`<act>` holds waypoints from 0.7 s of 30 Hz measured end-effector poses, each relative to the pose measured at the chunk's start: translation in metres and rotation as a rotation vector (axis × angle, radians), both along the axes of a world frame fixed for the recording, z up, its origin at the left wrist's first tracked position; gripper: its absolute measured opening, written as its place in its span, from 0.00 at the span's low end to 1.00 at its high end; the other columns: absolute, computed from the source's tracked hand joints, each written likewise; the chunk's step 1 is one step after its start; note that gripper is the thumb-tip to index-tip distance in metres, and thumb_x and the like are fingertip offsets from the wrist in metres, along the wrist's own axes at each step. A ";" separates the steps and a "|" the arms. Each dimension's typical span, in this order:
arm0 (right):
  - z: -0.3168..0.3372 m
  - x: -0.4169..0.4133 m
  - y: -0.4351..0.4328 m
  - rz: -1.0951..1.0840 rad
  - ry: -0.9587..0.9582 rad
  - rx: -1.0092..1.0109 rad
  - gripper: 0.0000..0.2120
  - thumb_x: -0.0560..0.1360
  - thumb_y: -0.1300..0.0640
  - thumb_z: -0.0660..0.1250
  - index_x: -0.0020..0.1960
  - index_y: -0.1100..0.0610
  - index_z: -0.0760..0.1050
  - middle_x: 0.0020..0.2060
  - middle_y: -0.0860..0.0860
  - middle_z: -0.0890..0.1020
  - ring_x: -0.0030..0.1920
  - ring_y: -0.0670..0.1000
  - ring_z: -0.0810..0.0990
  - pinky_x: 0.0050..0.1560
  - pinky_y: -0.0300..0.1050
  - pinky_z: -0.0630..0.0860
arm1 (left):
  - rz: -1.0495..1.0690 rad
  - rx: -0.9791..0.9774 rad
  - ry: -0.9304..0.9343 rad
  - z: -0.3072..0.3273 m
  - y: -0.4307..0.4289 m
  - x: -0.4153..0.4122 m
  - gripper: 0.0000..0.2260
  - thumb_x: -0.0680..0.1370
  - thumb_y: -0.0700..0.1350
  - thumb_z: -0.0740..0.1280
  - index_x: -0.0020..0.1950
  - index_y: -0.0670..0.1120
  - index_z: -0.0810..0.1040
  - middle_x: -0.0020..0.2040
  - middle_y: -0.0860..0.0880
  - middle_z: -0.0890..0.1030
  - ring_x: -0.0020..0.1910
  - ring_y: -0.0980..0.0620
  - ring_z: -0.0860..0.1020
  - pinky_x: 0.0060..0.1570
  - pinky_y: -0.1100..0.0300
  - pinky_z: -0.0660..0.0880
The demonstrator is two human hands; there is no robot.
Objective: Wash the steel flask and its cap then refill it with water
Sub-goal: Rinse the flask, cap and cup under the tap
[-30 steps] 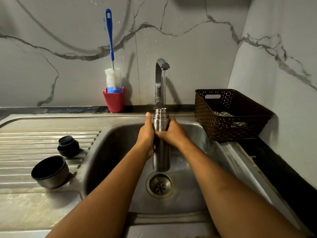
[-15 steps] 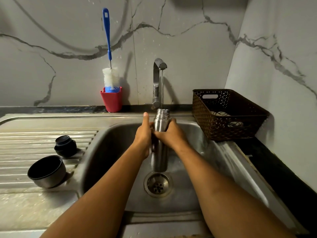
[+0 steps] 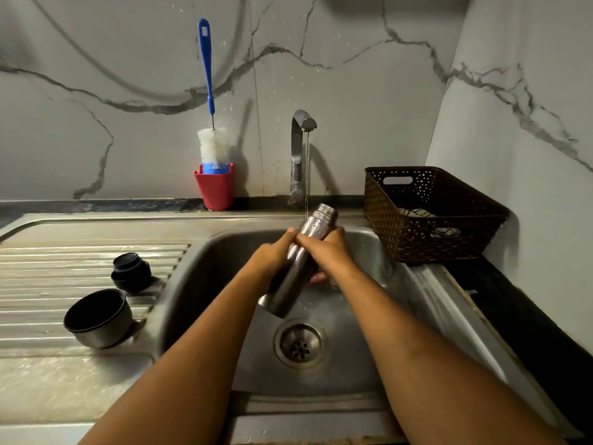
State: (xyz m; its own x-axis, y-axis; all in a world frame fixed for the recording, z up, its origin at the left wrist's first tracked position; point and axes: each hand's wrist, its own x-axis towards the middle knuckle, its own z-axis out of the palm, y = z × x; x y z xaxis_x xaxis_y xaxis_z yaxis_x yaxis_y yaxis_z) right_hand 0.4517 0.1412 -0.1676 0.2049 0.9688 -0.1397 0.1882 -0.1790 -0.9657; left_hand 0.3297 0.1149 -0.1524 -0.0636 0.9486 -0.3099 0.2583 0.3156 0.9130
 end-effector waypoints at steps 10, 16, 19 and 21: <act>-0.001 0.002 0.003 0.077 0.605 -0.341 0.17 0.77 0.47 0.74 0.57 0.55 0.74 0.54 0.61 0.81 0.55 0.62 0.83 0.52 0.63 0.83 | -0.230 0.072 0.543 0.039 0.002 -0.041 0.37 0.71 0.54 0.80 0.76 0.49 0.70 0.70 0.46 0.75 0.61 0.45 0.76 0.57 0.50 0.77; -0.002 0.004 0.002 0.128 0.748 -0.461 0.26 0.77 0.42 0.72 0.64 0.61 0.73 0.58 0.65 0.82 0.52 0.66 0.85 0.35 0.56 0.85 | -0.099 0.354 0.510 0.054 -0.005 -0.050 0.32 0.69 0.51 0.82 0.66 0.51 0.71 0.52 0.51 0.75 0.48 0.54 0.76 0.43 0.58 0.75; -0.002 0.008 0.005 0.134 0.606 -0.394 0.24 0.83 0.41 0.64 0.67 0.60 0.72 0.63 0.64 0.77 0.57 0.66 0.82 0.51 0.60 0.84 | -0.030 0.469 0.537 0.069 -0.001 -0.050 0.33 0.68 0.53 0.83 0.67 0.51 0.70 0.56 0.51 0.76 0.52 0.52 0.76 0.52 0.54 0.79; 0.000 0.008 0.004 0.160 0.485 -0.362 0.22 0.85 0.47 0.59 0.73 0.61 0.70 0.65 0.65 0.76 0.60 0.67 0.81 0.50 0.61 0.84 | 0.002 0.536 0.554 0.080 0.004 -0.047 0.35 0.68 0.53 0.83 0.69 0.49 0.70 0.57 0.50 0.75 0.55 0.49 0.77 0.58 0.48 0.80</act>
State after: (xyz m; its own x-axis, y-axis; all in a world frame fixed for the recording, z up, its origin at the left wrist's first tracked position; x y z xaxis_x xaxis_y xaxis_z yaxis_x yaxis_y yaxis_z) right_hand 0.4600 0.1454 -0.1674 -0.1080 0.8559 -0.5057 -0.2043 -0.5169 -0.8313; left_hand 0.2824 0.1191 -0.0728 -0.0779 0.9599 0.2692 0.7219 -0.1319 0.6793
